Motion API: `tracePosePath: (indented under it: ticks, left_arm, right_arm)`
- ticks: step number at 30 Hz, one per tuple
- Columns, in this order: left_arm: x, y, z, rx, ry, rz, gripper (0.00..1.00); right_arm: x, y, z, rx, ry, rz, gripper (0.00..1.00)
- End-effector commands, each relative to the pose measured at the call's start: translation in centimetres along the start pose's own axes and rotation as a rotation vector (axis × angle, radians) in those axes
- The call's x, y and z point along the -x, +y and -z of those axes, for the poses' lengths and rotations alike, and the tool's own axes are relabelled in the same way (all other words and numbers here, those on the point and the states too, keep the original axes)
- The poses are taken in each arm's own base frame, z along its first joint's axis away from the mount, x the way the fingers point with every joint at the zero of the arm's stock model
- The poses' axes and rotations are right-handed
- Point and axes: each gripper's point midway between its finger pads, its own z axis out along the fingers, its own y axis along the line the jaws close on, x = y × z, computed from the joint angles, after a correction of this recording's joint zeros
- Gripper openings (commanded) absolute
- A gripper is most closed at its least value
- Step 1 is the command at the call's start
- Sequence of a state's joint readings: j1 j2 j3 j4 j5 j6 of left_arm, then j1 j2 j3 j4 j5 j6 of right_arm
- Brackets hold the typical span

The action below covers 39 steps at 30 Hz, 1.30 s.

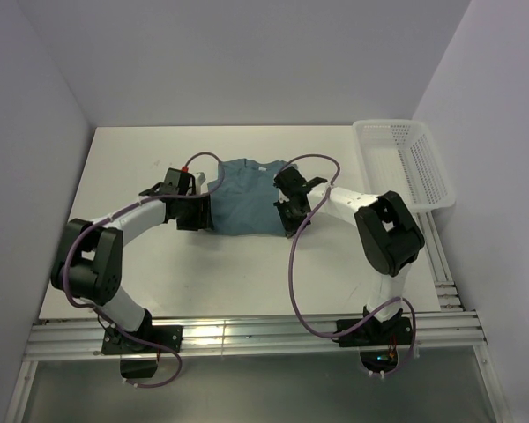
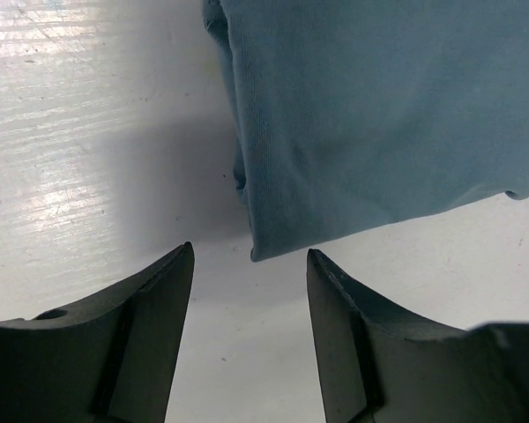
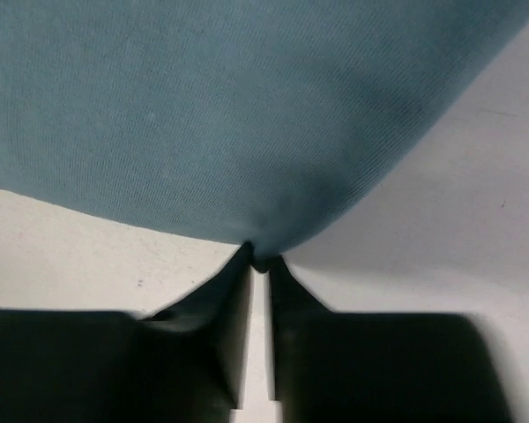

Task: Roll the t-shirts
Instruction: Roll the tshirt

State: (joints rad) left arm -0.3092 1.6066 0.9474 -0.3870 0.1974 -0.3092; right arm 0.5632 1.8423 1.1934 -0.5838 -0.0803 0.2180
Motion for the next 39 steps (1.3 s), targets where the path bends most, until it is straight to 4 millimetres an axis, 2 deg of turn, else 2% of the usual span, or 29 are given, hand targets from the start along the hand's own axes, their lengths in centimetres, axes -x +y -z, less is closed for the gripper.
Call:
tracePosePath:
  ticks: [1,3,8,13,17,20,21,23,24,26,32,39]
  left_arm:
    - [0.2,-0.3,-0.4,-0.018,-0.002,-0.021,0.59]
    - [0.2,-0.4,-0.5,-0.024,-0.006,-0.023,0.59]
    - [0.3,-0.9,-0.7,-0.051,-0.014,-0.033,0.55]
    - [0.3,-1.5,-0.9,-0.068,-0.026,-0.053,0.58]
    - [0.4,-1.3,-1.6,-0.052,-0.013,-0.052,0.57]
    - [0.2,-1.0,-2.3,-0.041,0.013,-0.049,0.44]
    - [0.0,-1.1,-2.5,-0.044,0.022,-0.05,0.29]
    - [0.1,-1.1,-2.6,-0.045,0.017,-0.052,0.19]
    - [0.1,-1.2,-2.6,-0.046,0.014,-0.056,0.08]
    - [-0.1,-1.1,-2.6,-0.033,0.018,-0.057,0.0]
    - [-0.5,1.0,-2.2,0.083,0.03,-0.069,0.0]
    - [0.3,2.4,-1.3,0.183,0.011,-0.071,0.0]
  right_arm:
    - [1.8,0.8,0.2,0.017,-0.047,-0.005,0.08]
    - [1.8,0.8,0.2,0.015,-0.039,-0.007,0.0]
    - [1.7,0.7,0.3,0.008,-0.041,-0.009,0.0]
    - [1.7,0.8,0.4,0.013,-0.038,-0.009,0.0]
    - [1.5,0.8,0.3,0.015,-0.032,-0.009,0.0]
    - [1.4,0.9,0.4,0.018,-0.027,-0.011,0.0]
    - [1.4,0.9,0.4,0.018,-0.027,-0.011,0.0]
    - [1.4,0.9,0.5,0.019,-0.027,-0.008,0.0]
    - [1.3,0.8,0.5,0.017,-0.023,-0.008,0.0]
    - [1.4,0.7,0.6,0.009,-0.024,-0.005,0.0]
    - [0.5,-0.9,0.9,-0.069,-0.006,0.004,0.0]
    - [-0.7,-3.5,0.8,-0.21,0.035,-0.006,0.0]
